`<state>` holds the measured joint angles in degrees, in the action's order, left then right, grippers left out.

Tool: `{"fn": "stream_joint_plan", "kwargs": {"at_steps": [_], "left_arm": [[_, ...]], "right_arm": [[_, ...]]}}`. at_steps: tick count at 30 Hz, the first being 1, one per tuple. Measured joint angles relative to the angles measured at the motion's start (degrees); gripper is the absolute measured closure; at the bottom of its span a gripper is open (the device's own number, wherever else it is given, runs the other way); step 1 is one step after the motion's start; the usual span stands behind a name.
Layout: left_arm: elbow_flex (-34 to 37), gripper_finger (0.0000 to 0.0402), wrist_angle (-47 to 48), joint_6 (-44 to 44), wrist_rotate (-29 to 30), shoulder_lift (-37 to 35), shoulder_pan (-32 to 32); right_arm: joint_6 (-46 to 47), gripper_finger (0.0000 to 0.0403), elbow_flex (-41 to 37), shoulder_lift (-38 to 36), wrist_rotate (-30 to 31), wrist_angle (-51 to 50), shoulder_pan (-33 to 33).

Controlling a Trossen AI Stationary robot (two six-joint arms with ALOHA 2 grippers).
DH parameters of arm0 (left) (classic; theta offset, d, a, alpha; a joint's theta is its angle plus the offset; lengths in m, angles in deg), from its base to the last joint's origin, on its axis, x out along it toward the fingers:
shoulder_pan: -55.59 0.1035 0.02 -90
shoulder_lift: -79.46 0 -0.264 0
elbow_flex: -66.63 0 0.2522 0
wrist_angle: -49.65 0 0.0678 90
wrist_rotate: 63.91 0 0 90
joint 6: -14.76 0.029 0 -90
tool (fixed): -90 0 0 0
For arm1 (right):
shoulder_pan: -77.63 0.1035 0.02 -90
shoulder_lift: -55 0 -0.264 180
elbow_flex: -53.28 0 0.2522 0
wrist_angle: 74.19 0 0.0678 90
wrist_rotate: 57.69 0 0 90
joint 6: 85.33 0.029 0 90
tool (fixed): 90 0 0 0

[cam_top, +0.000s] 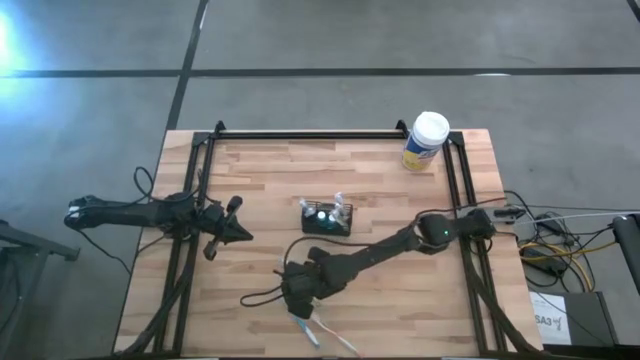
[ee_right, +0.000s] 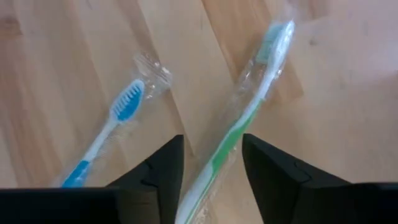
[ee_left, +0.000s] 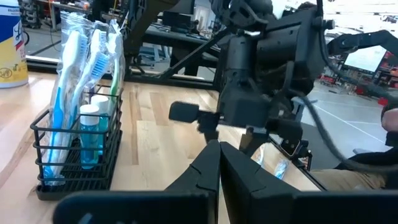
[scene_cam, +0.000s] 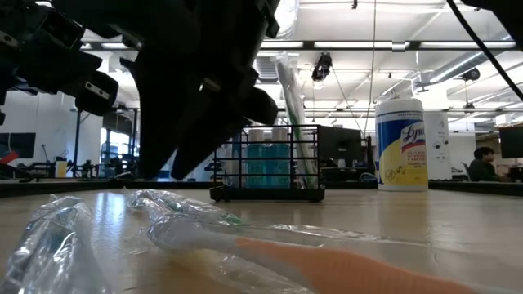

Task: Pick & Place toothbrushing station
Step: Put the green toothbrush into the black mesh organizer

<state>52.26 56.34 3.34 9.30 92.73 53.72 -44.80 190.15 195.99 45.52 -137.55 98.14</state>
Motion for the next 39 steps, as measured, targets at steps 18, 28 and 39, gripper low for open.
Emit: {"fn": "stream_joint_plan", "kwargs": {"at_steps": [18, 28, 39], "left_arm": [[0.01, 0.039, -0.02, -0.09, 0.2, -0.02, 0.0], [0.01, 0.039, -0.38, -0.28, 0.2, -0.02, 0.0], [0.0, 0.039, -5.04, -2.29, 0.7, 0.04, -0.07]], "right_arm": [[1.26, 0.0311, -5.38, 0.09, -2.52, 0.23, -1.24], [-1.96, 0.0386, -4.46, -0.45, 2.51, -1.58, -0.82], [-7.61, 0.0388, -4.36, -9.67, 21.33, -6.61, 4.14]]}}
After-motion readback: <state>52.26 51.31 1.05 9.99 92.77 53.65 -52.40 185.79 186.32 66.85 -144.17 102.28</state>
